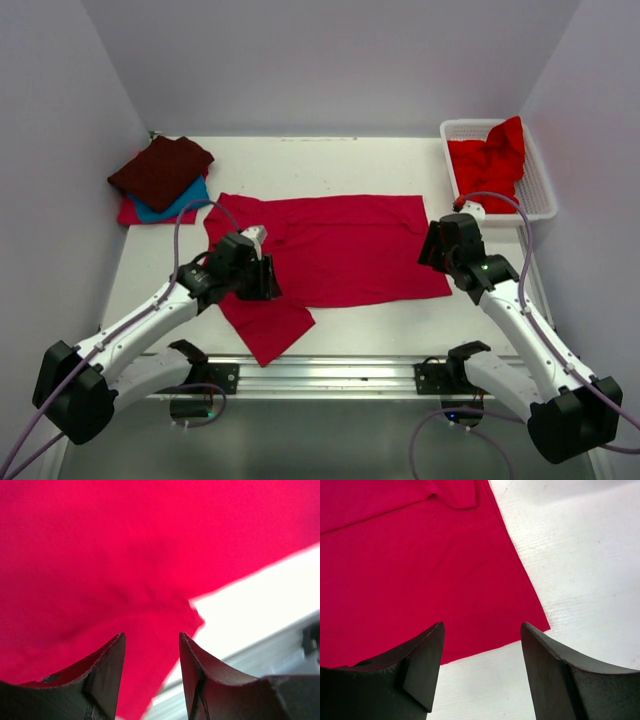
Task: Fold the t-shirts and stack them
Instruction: Fold the tshirt
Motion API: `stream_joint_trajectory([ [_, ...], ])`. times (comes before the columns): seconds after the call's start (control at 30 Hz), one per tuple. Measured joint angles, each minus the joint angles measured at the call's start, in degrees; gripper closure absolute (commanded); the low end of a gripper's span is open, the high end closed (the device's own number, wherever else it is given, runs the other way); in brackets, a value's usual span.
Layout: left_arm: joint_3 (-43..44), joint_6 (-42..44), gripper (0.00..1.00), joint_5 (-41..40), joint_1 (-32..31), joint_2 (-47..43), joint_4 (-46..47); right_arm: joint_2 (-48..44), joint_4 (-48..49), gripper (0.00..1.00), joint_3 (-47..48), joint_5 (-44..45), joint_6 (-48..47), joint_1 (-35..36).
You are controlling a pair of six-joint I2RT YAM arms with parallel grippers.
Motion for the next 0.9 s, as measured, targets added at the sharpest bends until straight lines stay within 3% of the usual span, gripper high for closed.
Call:
stream_joint_trajectory([
  [0.2, -0.48, -6.75, 0.46, 2.45, -9.75, -7.37, -12.37, -1.55, -1.81, 0.31, -0.07, -0.37, 0.26, 0.00],
  [0.23, -0.48, -7.72, 0.36, 2.82, -11.30, -8.68, -14.47, -1.53, -1.84, 0.30, -0.11, -0.52, 0.26, 0.00],
  [0.37, -0.42, -12.22, 0.37, 3.61, -18.23, -11.10, -21.09, -1.51, -2.03, 0.28, -0.22, -1.55, 0.24, 0.00],
  [0.63, 6.67, -13.20, 0.39, 1.88, -32.09, 5.05, -30.10, -1.09, -1.75, 0.28, -2.08, -3.72, 0.46, 0.00],
  [0.9, 9.07, -11.19, 0.42, -4.24, -35.52, 13.68, -29.86, -1.22, -1.70, 0.27, -2.58, -4.66, 0.48, 0.02],
])
